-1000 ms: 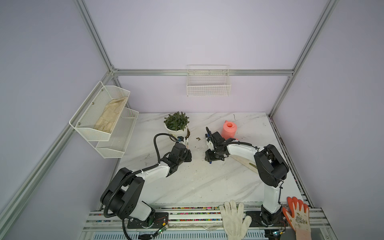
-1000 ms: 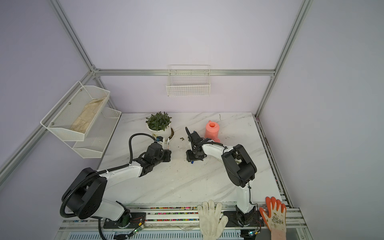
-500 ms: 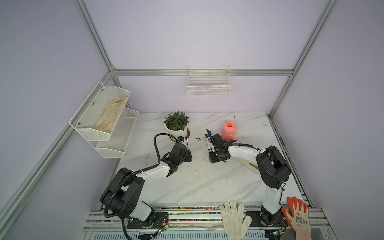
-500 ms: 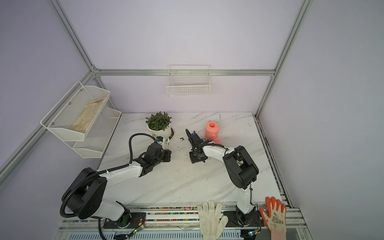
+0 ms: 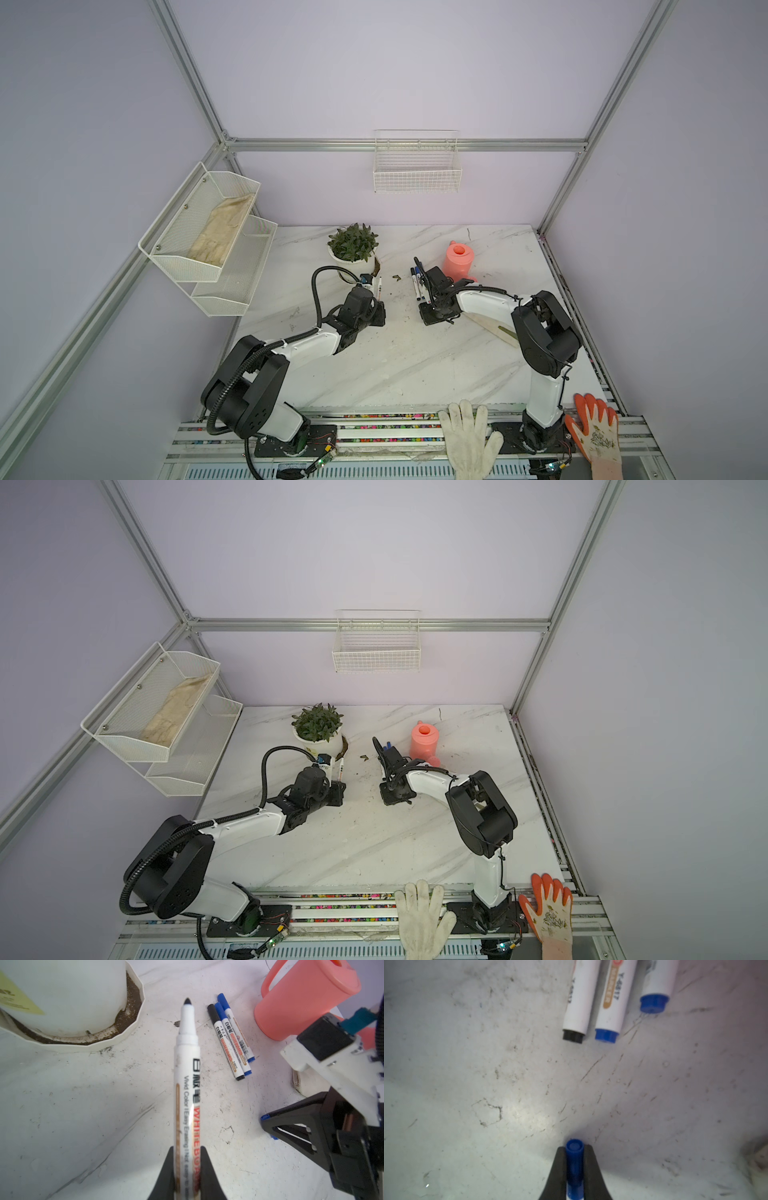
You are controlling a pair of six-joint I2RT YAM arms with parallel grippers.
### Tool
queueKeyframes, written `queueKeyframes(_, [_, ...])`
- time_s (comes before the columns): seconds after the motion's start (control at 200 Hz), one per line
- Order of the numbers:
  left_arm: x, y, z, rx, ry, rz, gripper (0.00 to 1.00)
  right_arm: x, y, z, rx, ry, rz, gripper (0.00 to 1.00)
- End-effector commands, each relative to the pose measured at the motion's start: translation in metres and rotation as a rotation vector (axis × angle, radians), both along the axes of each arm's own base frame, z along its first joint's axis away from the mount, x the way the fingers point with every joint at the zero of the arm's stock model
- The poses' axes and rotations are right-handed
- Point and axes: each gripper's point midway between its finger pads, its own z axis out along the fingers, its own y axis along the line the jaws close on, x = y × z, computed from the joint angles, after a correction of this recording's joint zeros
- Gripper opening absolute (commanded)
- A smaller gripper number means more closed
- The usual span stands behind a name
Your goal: Insert the pens into the pen caps
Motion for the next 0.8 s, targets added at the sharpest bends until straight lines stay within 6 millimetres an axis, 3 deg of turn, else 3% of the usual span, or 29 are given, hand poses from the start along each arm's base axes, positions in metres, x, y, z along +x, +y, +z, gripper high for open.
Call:
queueKeyframes(0.0, [0.013,-0.029,0.055,-0.051,-0.142,-0.110,0.00,-0.029,-0.009,-0.030,-0.037,0.142,0.026,0.04])
queueKeyframes(0.095, [0.008,-0.041,0.055,-0.054,-0.142,-0.167,0.00,0.000,0.003,0.005,0.083,0.051,-0.005,0.04])
queueKeyframes(0.23, [0.000,-0.061,0.059,-0.047,-0.161,-0.244,0.00,0.046,0.021,0.086,0.376,-0.144,-0.063,0.03])
queueKeyframes(0.305, [-0.004,-0.072,0.062,-0.051,-0.178,-0.281,0.00,0.057,0.034,0.132,0.527,-0.253,-0.038,0.03])
queueKeyframes(0.385, [-0.007,-0.081,0.066,-0.069,-0.192,-0.310,0.00,0.057,0.047,0.166,0.639,-0.318,0.012,0.03])
queueKeyframes(0.475, [-0.008,-0.088,0.070,-0.086,-0.206,-0.327,0.00,0.056,0.057,0.187,0.714,-0.353,0.065,0.03])
queueKeyframes(0.59, [-0.007,-0.090,0.073,-0.091,-0.214,-0.321,0.00,0.057,0.062,0.200,0.756,-0.369,0.086,0.03])
queueKeyframes(0.795, [-0.006,-0.090,0.076,-0.093,-0.229,-0.310,0.00,0.061,0.062,0.196,0.747,-0.363,0.068,0.02])
